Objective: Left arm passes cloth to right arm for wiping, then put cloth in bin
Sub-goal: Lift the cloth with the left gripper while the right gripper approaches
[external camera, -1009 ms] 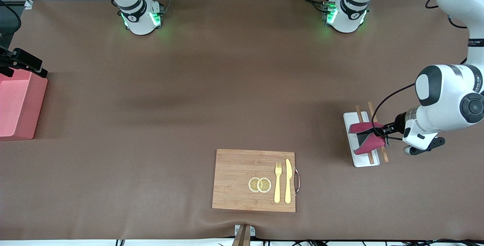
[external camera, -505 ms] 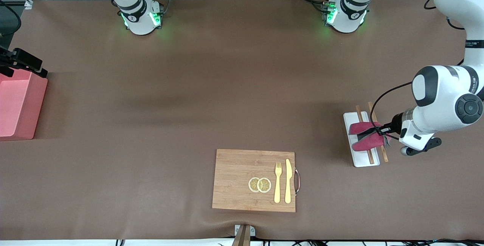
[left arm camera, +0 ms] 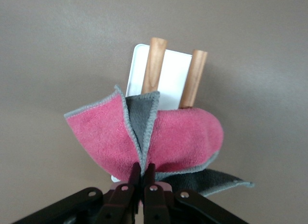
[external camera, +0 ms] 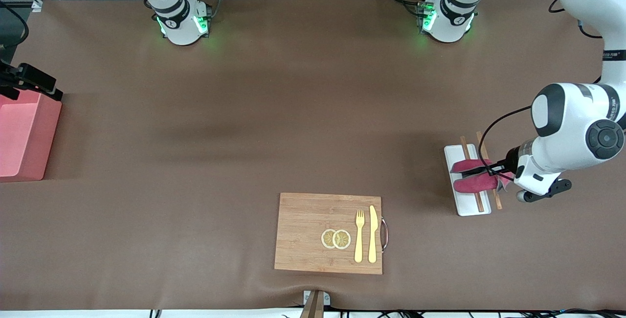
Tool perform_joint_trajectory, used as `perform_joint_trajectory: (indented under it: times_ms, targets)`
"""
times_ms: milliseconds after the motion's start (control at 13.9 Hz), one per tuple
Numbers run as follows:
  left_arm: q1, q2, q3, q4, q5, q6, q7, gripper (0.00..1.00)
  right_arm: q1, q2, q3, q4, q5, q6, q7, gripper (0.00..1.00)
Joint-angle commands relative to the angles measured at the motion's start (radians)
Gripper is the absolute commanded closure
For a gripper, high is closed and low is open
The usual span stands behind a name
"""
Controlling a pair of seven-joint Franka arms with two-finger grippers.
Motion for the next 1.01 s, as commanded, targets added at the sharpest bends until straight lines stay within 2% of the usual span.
perform_joint_trajectory:
  times_ms: [0, 216, 432, 577, 721, 937]
  targets:
    - [-0.027, -0.056, -0.033, 0.037, 0.03, -0.1, -0.038, 1.0, -0.003, 0.024, 0.003, 0.014, 0.02, -0.016, -0.007, 0.0]
    - [-0.036, -0.084, -0.097, 0.05, 0.03, -0.137, -0.083, 1.0, 0.012, 0.045, 0.004, 0.011, 0.02, -0.044, -0.008, 0.0]
    - [-0.034, -0.096, -0.181, 0.06, 0.027, -0.137, -0.171, 1.0, 0.064, 0.106, 0.004, 0.009, 0.045, -0.07, 0.028, 0.0]
    - [-0.037, -0.093, -0.247, 0.081, 0.021, -0.137, -0.277, 1.0, 0.089, 0.165, 0.004, 0.014, 0.132, -0.05, 0.158, 0.0]
    - [-0.059, -0.082, -0.299, 0.112, 0.019, -0.137, -0.388, 1.0, 0.135, 0.208, 0.004, 0.012, 0.166, 0.003, 0.266, 0.0]
    - [-0.17, -0.034, -0.306, 0.173, 0.016, -0.134, -0.561, 1.0, 0.227, 0.261, 0.004, 0.011, 0.209, 0.083, 0.43, 0.0]
